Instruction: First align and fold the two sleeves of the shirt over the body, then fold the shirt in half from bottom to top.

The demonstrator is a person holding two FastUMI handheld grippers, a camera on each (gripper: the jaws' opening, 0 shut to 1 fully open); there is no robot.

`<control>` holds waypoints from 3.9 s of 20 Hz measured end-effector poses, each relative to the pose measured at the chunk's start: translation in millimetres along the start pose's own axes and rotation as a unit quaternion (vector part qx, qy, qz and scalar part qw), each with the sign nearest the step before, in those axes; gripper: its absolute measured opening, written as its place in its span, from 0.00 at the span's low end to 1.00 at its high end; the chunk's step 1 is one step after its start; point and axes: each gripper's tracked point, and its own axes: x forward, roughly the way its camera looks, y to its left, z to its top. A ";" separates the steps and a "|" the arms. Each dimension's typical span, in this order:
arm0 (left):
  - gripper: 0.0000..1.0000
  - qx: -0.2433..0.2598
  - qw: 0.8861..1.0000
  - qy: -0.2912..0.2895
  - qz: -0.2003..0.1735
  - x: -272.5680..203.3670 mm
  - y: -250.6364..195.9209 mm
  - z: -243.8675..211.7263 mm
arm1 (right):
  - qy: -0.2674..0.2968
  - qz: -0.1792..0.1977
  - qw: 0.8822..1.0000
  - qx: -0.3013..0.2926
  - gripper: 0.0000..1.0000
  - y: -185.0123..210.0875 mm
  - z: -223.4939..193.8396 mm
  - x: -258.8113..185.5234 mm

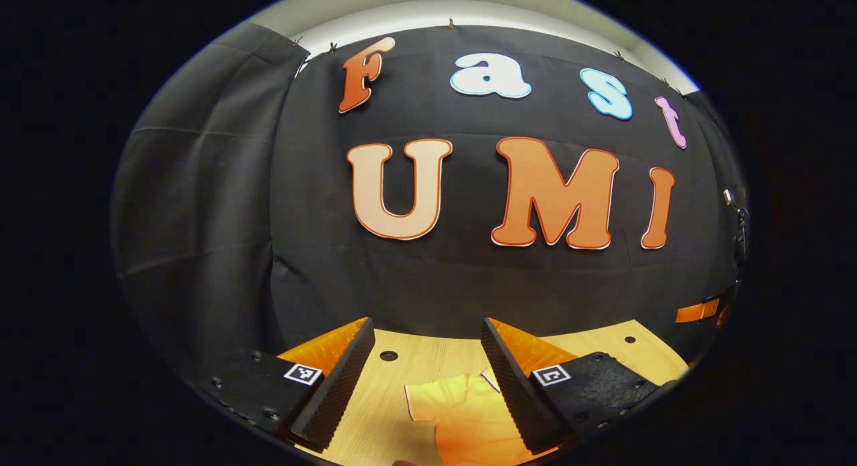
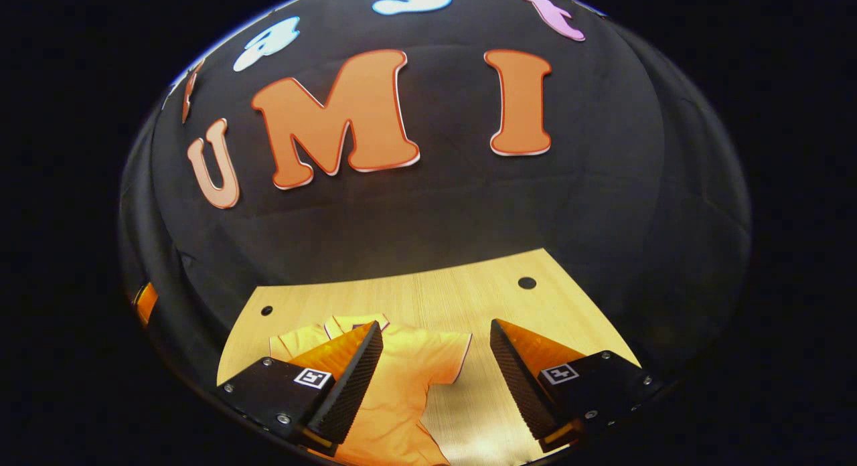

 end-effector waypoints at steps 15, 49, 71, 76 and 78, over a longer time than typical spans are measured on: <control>0.98 0.016 0.998 0.042 0.042 12.3 34.7 -30.7 | 0.240 -0.047 0.968 0.047 0.99 -41.7 -115.7 139.7; 0.98 -0.023 0.993 0.111 0.017 33.4 50.8 -103.5 | 0.341 -0.091 0.935 0.043 0.12 -36.1 -214.9 242.6; 0.98 -0.062 0.992 0.110 -0.001 42.8 104.5 -107.8 | 0.247 0.044 0.968 -0.010 0.00 133.1 -126.8 172.7; 0.98 -0.063 0.992 0.111 0.001 36.0 130.2 -110.0 | 0.253 0.062 0.965 -0.033 0.00 175.7 -138.6 162.1; 0.98 -0.068 0.991 0.114 0.000 34.2 140.6 -113.3 | 0.256 0.069 0.963 -0.039 0.00 192.6 -144.5 160.6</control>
